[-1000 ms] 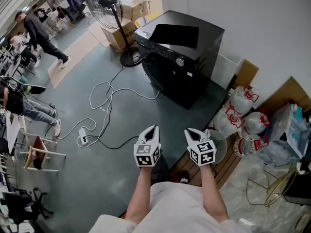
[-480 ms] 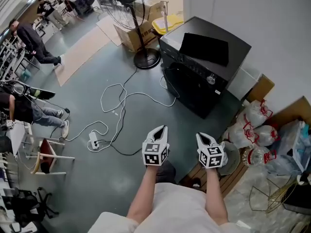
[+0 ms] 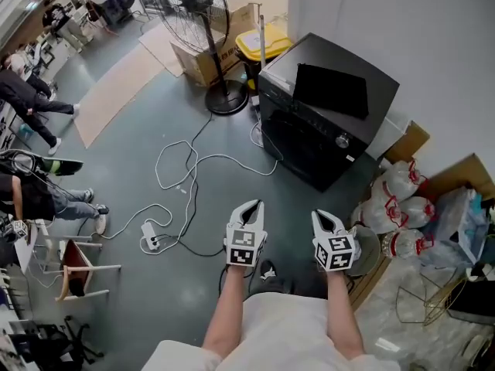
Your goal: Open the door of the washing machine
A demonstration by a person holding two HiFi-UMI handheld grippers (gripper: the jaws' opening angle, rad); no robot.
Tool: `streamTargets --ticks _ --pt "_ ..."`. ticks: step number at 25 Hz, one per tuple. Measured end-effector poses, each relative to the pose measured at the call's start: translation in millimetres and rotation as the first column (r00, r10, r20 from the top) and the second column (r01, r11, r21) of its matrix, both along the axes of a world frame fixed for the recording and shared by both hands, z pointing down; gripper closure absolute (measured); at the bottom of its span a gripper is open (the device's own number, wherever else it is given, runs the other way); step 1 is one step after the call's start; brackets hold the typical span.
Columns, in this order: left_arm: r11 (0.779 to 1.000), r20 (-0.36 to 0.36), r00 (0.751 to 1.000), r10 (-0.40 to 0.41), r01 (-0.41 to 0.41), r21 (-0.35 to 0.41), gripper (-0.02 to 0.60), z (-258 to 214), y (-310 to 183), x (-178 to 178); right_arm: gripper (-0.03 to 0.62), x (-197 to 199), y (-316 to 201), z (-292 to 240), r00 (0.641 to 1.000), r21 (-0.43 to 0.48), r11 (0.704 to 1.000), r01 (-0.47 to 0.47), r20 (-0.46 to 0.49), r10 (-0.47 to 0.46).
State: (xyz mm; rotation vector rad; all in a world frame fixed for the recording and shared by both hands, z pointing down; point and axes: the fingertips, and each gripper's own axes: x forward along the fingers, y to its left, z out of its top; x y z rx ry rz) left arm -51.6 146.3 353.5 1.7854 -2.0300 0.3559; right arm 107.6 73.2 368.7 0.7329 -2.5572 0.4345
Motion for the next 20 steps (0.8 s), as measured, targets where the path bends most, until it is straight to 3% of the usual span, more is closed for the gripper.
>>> streamTargets --ticks 9,15,20 --pt "0.996 -0.016 0.998 0.064 -0.065 -0.058 0.523 22 -24 -15 0.594 -24 -49 24 0.998 -0.063 0.996 -0.064 0.010 0.065" --pt "0.997 -0.006 1.000 0.022 -0.023 -0.067 0.523 21 -66 -55 0.594 -73 -103 21 0.999 -0.070 0.997 -0.023 0.044 0.026" --pt "0.998 -0.037 0.999 0.003 -0.005 -0.057 0.523 18 -121 -68 0.593 -90 -153 24 0.998 -0.108 0.994 -0.021 0.056 0.027"
